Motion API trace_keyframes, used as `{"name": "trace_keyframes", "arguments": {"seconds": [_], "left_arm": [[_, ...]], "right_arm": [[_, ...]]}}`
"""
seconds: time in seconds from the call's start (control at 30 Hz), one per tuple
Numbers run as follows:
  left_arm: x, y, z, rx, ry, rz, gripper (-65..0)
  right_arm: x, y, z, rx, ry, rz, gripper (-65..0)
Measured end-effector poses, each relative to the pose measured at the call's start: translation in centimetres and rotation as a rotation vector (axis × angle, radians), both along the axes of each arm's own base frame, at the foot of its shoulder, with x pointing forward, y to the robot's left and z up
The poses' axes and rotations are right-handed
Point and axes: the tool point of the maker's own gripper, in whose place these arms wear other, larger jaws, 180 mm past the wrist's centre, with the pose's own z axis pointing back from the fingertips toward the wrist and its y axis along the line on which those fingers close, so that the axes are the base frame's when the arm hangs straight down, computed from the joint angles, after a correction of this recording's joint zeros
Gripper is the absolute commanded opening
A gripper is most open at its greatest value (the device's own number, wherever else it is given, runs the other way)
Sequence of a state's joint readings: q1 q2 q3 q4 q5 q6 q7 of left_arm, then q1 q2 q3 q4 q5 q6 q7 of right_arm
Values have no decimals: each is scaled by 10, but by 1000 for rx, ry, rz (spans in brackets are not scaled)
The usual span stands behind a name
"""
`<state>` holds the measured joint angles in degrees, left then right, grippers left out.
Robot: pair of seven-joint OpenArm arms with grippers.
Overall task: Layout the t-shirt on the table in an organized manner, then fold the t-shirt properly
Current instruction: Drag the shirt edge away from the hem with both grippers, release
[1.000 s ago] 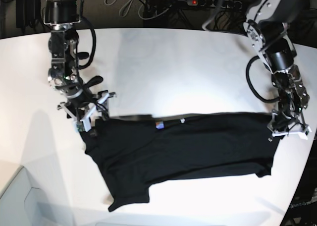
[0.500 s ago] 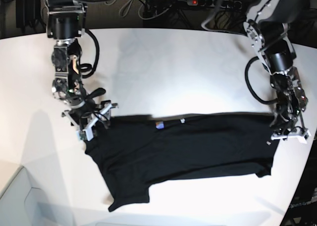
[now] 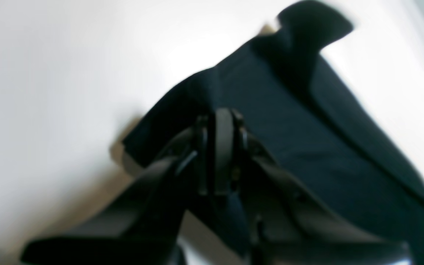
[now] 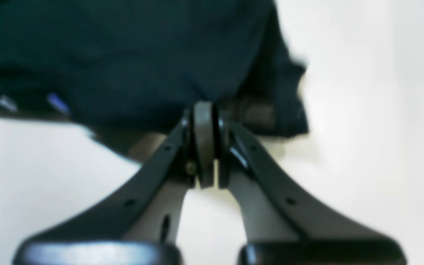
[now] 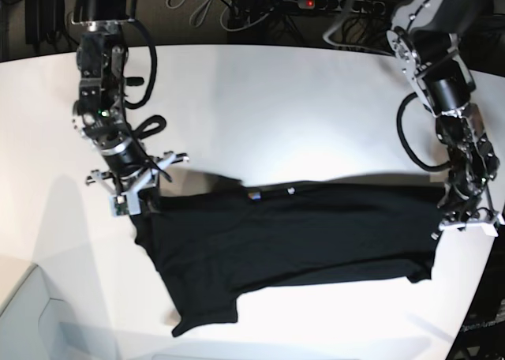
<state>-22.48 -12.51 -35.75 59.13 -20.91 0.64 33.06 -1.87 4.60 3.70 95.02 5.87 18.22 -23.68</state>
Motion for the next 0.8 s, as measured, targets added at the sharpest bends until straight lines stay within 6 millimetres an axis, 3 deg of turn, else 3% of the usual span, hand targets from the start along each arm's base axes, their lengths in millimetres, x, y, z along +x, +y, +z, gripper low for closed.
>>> {"name": "trace_keyframes", "arguments": {"seconds": [0.1,0.2,0.33,0.43,0.53,0.8], "left_arm": [[1,-11,26,-70,-88,-33,-628],[-12,-17,40,-99,-134,-56,-628],[-34,-21,55,-124,-184,-73,-628],[-56,-20,61,-148,-196,-83,-628],[-79,-22,50,-196,-161,-91,-628],[-134,1,26,-237,-69,-23,-628]], "right_arm": [[-13,-23,29,-25,-76,-55,-650],[-29,-38,50,-14,-118,-97,-650],[-51,-44,58,61,-124,-106,-650],[-76,-47,46,60,-77,-101,-650],[-105,-42,18,52,33,-74,-650],[-152,-16,-8,30,152,129,-650]]}}
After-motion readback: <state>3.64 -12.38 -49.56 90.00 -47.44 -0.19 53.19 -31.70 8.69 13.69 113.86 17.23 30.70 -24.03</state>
